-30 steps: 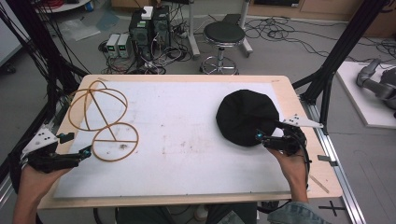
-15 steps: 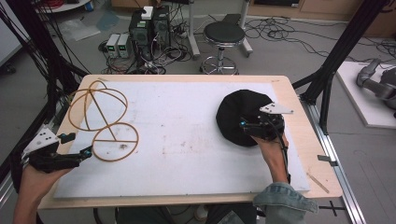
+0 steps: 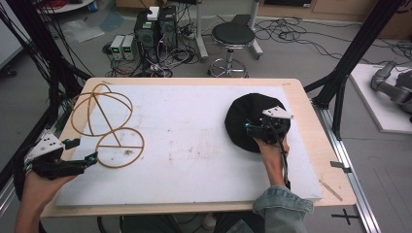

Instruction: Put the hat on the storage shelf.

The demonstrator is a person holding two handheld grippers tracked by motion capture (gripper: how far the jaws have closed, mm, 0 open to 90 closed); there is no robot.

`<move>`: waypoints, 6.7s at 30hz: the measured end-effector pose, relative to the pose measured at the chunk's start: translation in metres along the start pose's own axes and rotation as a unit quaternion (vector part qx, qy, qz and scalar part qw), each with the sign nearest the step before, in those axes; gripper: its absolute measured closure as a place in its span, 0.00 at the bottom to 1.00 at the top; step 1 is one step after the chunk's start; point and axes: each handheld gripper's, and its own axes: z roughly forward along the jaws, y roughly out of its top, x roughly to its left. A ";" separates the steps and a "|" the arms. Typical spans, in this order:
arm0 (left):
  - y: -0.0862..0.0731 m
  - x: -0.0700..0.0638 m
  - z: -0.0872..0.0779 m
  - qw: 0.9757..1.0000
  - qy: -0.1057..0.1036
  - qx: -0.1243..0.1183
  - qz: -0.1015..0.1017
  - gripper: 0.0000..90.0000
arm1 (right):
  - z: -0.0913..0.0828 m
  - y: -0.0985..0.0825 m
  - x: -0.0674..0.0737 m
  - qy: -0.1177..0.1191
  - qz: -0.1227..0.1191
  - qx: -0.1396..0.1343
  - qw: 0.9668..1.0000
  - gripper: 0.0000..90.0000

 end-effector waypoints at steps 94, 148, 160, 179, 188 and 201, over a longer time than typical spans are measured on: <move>-0.003 0.002 -0.010 1.000 -0.007 -0.007 0.004 0.21 | -0.047 0.180 0.114 0.240 0.172 -0.180 0.938 0.80; -0.002 0.000 -0.013 1.000 -0.021 -0.006 0.007 0.21 | -0.020 0.227 0.265 0.399 0.148 -0.160 0.891 0.79; -0.004 0.000 -0.012 1.000 -0.021 -0.001 0.006 0.21 | -0.004 0.218 0.292 0.392 0.124 -0.132 0.902 0.77; -0.003 -0.002 -0.011 1.000 -0.025 -0.001 0.010 0.21 | 0.009 0.210 0.315 0.384 0.094 -0.100 0.913 0.73; -0.003 -0.003 -0.010 1.000 -0.026 -0.001 0.010 0.21 | 0.011 0.207 0.321 0.387 0.072 -0.090 0.915 0.70; -0.004 -0.002 -0.010 1.000 -0.027 -0.001 0.009 0.21 | 0.003 0.208 0.296 0.355 0.060 -0.105 0.927 0.61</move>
